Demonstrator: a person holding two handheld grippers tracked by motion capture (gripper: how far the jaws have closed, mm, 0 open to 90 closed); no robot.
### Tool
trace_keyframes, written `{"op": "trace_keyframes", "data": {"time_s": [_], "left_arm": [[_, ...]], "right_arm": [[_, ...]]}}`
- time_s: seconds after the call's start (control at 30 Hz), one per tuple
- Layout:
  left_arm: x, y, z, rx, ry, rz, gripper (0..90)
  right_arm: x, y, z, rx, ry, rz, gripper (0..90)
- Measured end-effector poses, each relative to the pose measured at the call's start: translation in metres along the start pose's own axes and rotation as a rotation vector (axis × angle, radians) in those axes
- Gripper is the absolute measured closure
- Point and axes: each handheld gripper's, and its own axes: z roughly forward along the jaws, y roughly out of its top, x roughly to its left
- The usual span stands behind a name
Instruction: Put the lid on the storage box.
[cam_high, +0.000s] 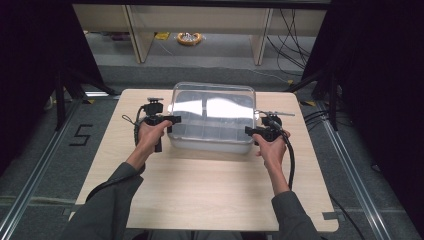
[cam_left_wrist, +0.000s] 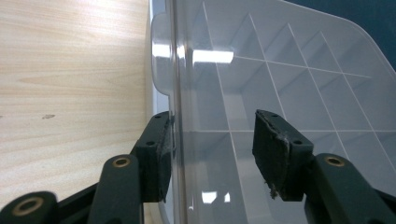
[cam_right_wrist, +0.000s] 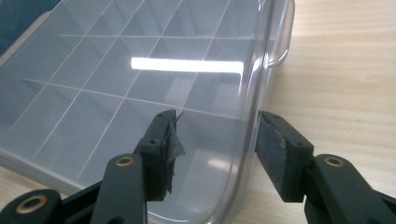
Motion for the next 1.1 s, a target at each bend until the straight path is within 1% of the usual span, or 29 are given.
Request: {"op": "trace_keyframes", "data": {"time_s": [0.03, 0.07, 0.1, 0.13, 0.17, 0.2, 0.27, 0.3, 0.33, 0.37, 0.4, 0.43, 0.47, 0.5, 0.53, 0.6, 0.63, 0.67, 0.7, 0.73, 0.77, 0.83, 0.87, 0.9, 0.93, 1.0, 1.03, 1.07, 1.1], "left_arm": [[0.000, 0.000, 0.000, 0.000, 0.000, 0.000, 48.1], [0.000, 0.000, 0.000, -0.001, 0.003, 0.002, 48.1], [0.000, 0.000, 0.001, 0.001, 0.004, 0.002, 48.0], [0.000, 0.000, 0.001, 0.002, 0.003, 0.004, 48.0], [0.000, 0.000, 0.001, 0.002, 0.002, 0.004, 48.0], [0.000, 0.000, 0.002, 0.001, 0.000, 0.001, 47.9], [0.000, 0.001, 0.003, 0.004, 0.003, -0.001, 47.8], [0.000, 0.001, 0.004, 0.008, 0.004, 0.003, 47.6], [0.000, 0.000, 0.005, 0.006, 0.004, -0.002, 47.5], [0.000, 0.000, 0.005, 0.005, 0.005, -0.009, 47.5], [-0.001, 0.000, 0.005, 0.003, 0.005, -0.008, 47.4], [-0.001, 0.000, 0.005, 0.003, 0.007, -0.006, 47.4], [-0.001, 0.000, 0.005, 0.004, 0.007, -0.006, 47.3], [-0.001, 0.000, 0.006, 0.002, 0.009, -0.005, 47.3], [-0.003, -0.001, 0.007, -0.015, 0.016, 0.001, 46.9], [-0.005, -0.002, 0.007, -0.024, 0.027, 0.010, 46.6], [-0.006, -0.003, 0.008, -0.027, 0.036, 0.019, 46.2], [-0.008, -0.003, 0.008, -0.026, 0.047, 0.031, 45.8], [-0.008, -0.003, 0.007, -0.020, 0.047, 0.029, 45.7], [-0.008, -0.003, 0.006, -0.004, 0.054, 0.014, 45.7], [-0.008, -0.002, 0.007, -0.018, 0.047, 0.029, 45.7], [-0.008, -0.003, 0.007, -0.021, 0.047, 0.032, 45.7], [-0.008, -0.003, 0.007, -0.021, 0.048, 0.030, 45.5], [-0.008, -0.003, 0.007, -0.021, 0.048, 0.030, 45.4], [-0.008, -0.003, 0.007, -0.024, 0.048, 0.026, 45.4], [-0.010, -0.004, 0.008, -0.040, 0.055, 0.023, 45.0], [-0.011, -0.004, 0.008, -0.036, 0.054, 0.026, 44.0], [-0.011, -0.005, 0.008, -0.056, 0.068, 0.033, 43.8], [-0.011, -0.005, 0.008, -0.056, 0.068, 0.033, 47.2]], "right_arm": [[-0.001, 0.000, 0.000, 0.003, 0.007, 0.015, 50.1], [-0.001, 0.000, 0.000, 0.003, 0.007, 0.015, 50.1], [0.002, 0.000, 0.001, 0.015, 0.003, 0.070, 50.0], [0.002, 0.000, 0.001, 0.019, 0.011, 0.078, 50.0], [0.004, 0.000, -0.001, 0.030, 0.020, 0.103, 50.0], [-0.001, 0.001, 0.002, -0.005, 0.006, 0.031, 50.0], [-0.002, 0.002, 0.001, 0.000, 0.007, 0.024, 50.0], [-0.004, 0.001, 0.002, -0.002, -0.003, 0.005, 49.9], [-0.003, 0.001, 0.003, 0.003, -0.006, 0.024, 49.8], [-0.003, 0.001, 0.003, 0.007, 0.017, 0.047, 49.0], [-0.002, 0.001, 0.004, 0.007, 0.005, 0.049, 48.6], [-0.002, 0.001, 0.004, 0.007, 0.005, 0.049, 48.6], [-0.004, 0.001, 0.004, 0.013, 0.004, 0.043, 48.3], [-0.005, 0.001, 0.005, 0.000, 0.013, 0.028, 48.1], [-0.005, 0.001, 0.006, 0.004, 0.000, 0.042, 47.4], [-0.004, 0.001, 0.006, 0.005, 0.003, 0.041, 46.3], [-0.004, 0.001, 0.006, 0.019, 0.002, 0.052, 45.4], [0.000, 0.000, 0.006, 0.041, 0.005, 0.094, 44.3], [0.000, 0.000, 0.007, 0.038, -0.002, 0.101, 44.1], [0.000, 0.000, 0.007, 0.036, -0.003, 0.101, 44.1], [-0.001, 0.000, 0.009, 0.021, -0.006, 0.080, 44.1], [-0.001, 0.000, 0.008, 0.020, 0.002, 0.080, 44.1], [0.002, 0.000, 0.007, 0.043, -0.008, 0.120, 43.9], [0.002, 0.000, 0.007, 0.043, -0.008, 0.120, 43.9], [-0.003, 0.001, 0.007, 0.039, -0.002, 0.070, 43.7], [-0.003, 0.001, 0.008, 0.043, 0.000, 0.072, 42.8], [-0.003, 0.001, 0.008, 0.043, 0.002, 0.072, 42.1], [-0.003, 0.001, 0.008, 0.051, -0.002, 0.080, 41.8], [-0.003, 0.001, 0.008, 0.051, -0.002, 0.080, 41.8]]}}
